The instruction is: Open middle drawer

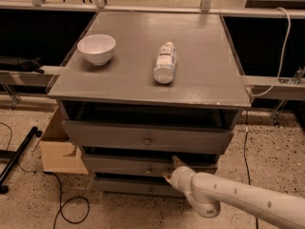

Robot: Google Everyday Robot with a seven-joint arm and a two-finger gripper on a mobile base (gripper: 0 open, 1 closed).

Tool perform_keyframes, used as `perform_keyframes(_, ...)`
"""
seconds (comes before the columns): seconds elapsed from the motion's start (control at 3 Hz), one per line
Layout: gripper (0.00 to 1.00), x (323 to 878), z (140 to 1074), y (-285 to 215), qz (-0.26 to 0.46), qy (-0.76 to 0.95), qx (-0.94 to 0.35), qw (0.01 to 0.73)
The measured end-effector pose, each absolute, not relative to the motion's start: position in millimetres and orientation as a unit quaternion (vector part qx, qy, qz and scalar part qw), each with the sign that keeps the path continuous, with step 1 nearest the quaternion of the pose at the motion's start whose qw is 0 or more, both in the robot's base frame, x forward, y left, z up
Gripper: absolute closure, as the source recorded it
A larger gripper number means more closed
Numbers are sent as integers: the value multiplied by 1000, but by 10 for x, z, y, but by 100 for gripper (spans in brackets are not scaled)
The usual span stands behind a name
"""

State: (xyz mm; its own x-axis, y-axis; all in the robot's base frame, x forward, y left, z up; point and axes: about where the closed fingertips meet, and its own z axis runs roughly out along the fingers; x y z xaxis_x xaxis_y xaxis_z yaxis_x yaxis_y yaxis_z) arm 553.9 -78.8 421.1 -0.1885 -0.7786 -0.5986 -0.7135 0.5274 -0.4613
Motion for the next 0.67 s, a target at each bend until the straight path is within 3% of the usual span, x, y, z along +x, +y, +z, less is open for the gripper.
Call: perform_keyframes(0.67, 96, 5540, 4211, -788, -39, 770, -485, 413)
